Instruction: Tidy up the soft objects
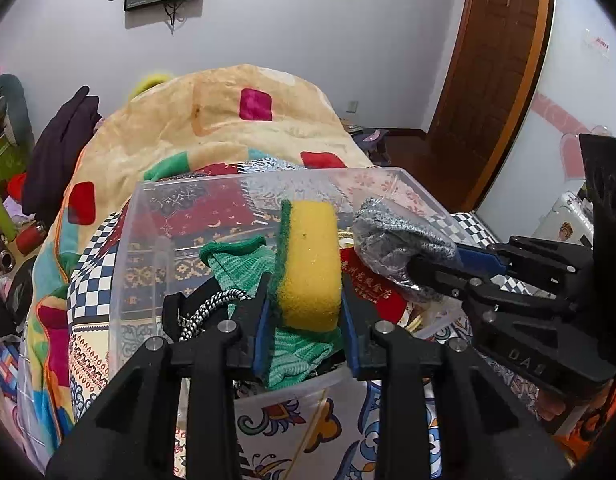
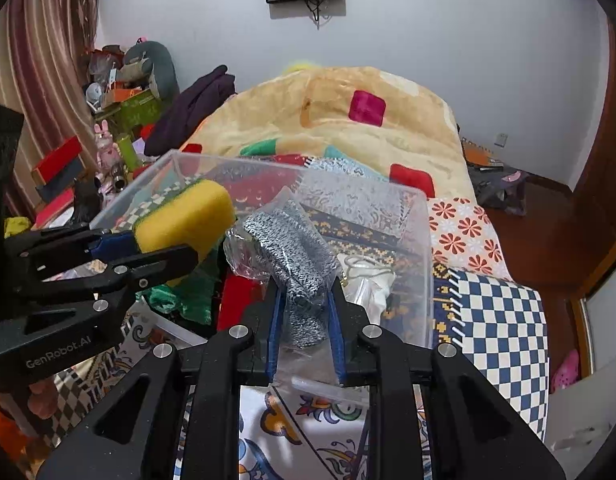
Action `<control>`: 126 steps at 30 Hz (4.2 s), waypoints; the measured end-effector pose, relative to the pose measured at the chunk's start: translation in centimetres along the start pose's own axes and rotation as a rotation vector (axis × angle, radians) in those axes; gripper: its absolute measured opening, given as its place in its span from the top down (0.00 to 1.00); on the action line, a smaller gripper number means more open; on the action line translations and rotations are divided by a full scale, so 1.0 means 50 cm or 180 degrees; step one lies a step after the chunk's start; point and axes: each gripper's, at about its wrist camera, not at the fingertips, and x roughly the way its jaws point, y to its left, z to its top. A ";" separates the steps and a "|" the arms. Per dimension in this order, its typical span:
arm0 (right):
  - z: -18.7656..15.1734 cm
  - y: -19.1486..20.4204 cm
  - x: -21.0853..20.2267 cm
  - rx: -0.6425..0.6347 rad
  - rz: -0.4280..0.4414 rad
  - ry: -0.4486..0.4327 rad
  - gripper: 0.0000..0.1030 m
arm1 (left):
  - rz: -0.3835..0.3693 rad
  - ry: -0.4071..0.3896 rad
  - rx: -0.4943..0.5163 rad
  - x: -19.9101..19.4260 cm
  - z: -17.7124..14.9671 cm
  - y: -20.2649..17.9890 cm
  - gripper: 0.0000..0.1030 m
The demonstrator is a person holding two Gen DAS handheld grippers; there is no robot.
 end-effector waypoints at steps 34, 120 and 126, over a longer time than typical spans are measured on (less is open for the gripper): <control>0.001 0.057 -0.307 -0.0126 0.0117 -0.1241 0.21 | 0.0051 -0.1331 0.0112 -0.350 -0.032 -0.047 0.27; -0.039 0.062 -0.332 0.0009 0.0097 -0.1409 0.01 | 0.0124 -0.1522 0.0112 -0.374 -0.071 -0.066 0.00; -0.041 0.059 -0.327 0.0026 0.0090 -0.1377 0.01 | 0.0114 -0.1515 0.0134 -0.374 -0.073 -0.073 0.00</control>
